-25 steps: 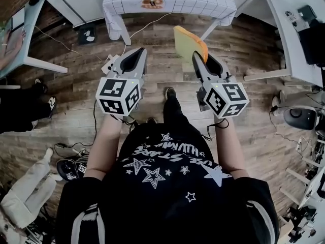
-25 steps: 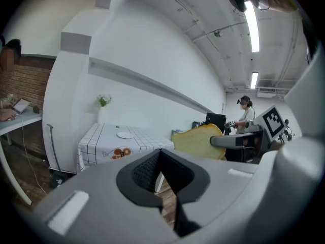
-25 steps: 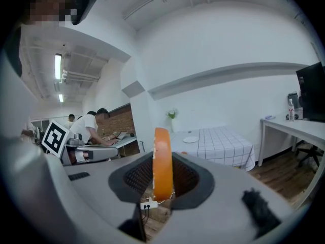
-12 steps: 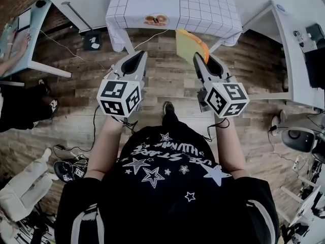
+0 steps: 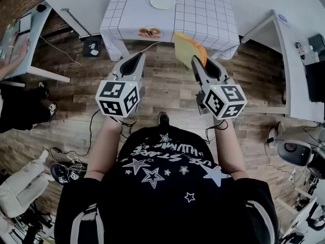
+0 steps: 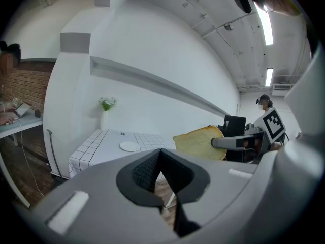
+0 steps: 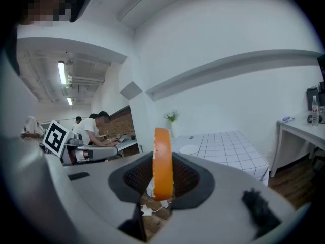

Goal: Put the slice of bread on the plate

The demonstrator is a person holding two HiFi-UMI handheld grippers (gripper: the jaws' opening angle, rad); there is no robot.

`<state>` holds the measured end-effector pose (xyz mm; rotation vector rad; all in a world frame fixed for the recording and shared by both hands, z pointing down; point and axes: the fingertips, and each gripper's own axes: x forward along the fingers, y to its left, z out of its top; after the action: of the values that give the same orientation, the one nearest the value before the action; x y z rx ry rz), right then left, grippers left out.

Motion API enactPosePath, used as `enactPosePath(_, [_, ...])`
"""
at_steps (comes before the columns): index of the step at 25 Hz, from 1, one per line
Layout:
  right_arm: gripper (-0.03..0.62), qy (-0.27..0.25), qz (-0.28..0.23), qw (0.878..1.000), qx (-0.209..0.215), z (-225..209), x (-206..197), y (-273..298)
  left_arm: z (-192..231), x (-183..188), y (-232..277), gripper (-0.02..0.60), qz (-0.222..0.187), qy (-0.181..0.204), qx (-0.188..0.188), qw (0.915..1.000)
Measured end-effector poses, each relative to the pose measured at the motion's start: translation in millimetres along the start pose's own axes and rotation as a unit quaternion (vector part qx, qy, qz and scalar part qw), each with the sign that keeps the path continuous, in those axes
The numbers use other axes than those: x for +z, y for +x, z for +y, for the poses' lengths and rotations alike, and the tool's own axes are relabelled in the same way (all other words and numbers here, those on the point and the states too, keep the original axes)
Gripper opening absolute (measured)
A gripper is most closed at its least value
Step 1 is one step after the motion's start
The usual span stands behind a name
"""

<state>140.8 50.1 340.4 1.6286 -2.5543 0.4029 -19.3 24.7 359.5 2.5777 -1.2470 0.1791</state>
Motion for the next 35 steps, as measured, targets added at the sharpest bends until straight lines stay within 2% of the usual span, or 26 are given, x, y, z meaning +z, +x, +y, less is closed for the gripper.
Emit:
enactPosePath(7, [0.098,0.002,0.013,1.000,0.010,-35,-6,10,-13,0,27,0.009,0.002,0.001,0.014,0.9999])
enactPosePath(9, [0.098,-0.010,0.021,1.000,0.011,-38,-10,15,-13,-1,31,0.009,0.005,0.002,0.017,0.9998])
enactPosePath(12, [0.098,0.002,0.018,1.000,0.023,-34,-4,22,-10,8,34,0.009,0.009,0.012,0.017,0.9997])
enactPosePath(16, [0.098,0.017,0.022,0.999,0.021,-43,14,44,9,36,52,0.009,0.012,0.019,0.016,0.9996])
enactPosePath(21, [0.098,0.017,0.032,0.999,0.014,-50,-2,56,27,18,66,0.009,0.013,0.006,0.014,0.9998])
enactPosePath(27, [0.098,0.019,0.041,0.999,-0.013,-71,14,108,66,42,117,0.009,0.016,0.008,-0.011,0.9998])
enactPosePath(32, [0.098,0.016,0.047,0.999,-0.020,-58,-10,105,68,16,102,0.009,0.020,0.002,-0.020,0.9996])
enactPosePath(35, [0.098,0.021,0.054,0.998,-0.027,-59,-11,122,85,16,112,0.009,0.026,-0.008,-0.025,0.9993])
